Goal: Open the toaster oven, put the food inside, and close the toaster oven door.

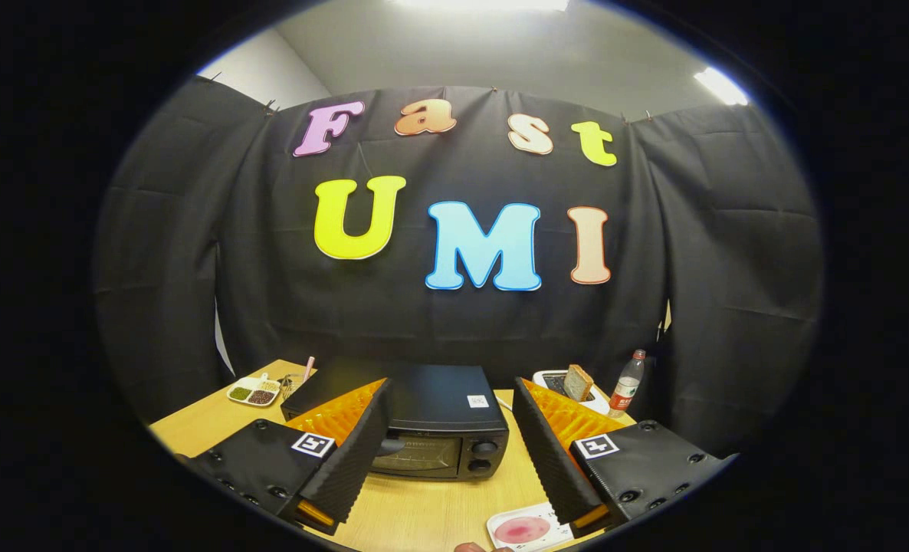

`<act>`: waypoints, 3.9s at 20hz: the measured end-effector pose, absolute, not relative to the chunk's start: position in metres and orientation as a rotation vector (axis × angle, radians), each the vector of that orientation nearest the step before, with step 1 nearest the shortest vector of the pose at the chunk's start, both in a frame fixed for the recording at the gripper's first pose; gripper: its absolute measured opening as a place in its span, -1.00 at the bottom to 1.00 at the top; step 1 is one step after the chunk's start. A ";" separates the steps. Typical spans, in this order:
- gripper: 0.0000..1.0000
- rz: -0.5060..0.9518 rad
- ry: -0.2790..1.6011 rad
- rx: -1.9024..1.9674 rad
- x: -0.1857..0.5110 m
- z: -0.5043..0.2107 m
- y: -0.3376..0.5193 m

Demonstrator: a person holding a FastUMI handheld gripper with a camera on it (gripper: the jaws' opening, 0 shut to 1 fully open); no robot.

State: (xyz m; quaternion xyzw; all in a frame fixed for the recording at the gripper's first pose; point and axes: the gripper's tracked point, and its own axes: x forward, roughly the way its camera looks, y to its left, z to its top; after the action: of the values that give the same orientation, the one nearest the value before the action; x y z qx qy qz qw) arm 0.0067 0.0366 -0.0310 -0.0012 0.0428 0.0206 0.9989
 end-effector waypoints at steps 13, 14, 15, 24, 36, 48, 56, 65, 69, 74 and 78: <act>0.96 0.077 0.225 0.012 0.046 -0.064 0.100; 0.96 0.073 0.246 0.018 0.052 -0.069 0.105; 0.96 0.069 0.270 0.024 0.057 -0.077 0.108; 0.97 0.080 0.384 -0.019 0.084 -0.129 0.129; 0.96 0.120 0.499 0.017 0.112 -0.174 0.147; 0.92 0.128 0.597 0.032 0.084 -0.183 0.143; 0.90 0.133 0.613 0.011 0.056 -0.193 0.141; 0.90 0.148 0.621 -0.041 0.017 -0.218 0.140; 0.90 0.159 0.691 -0.052 -0.008 -0.251 0.140; 0.97 0.155 0.848 -0.076 -0.038 -0.311 0.123; 0.97 0.160 0.883 -0.103 -0.048 -0.316 0.108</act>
State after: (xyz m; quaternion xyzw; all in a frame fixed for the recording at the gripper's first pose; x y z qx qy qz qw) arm -0.0476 0.1085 -0.3157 -0.0499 0.4267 0.0771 0.8997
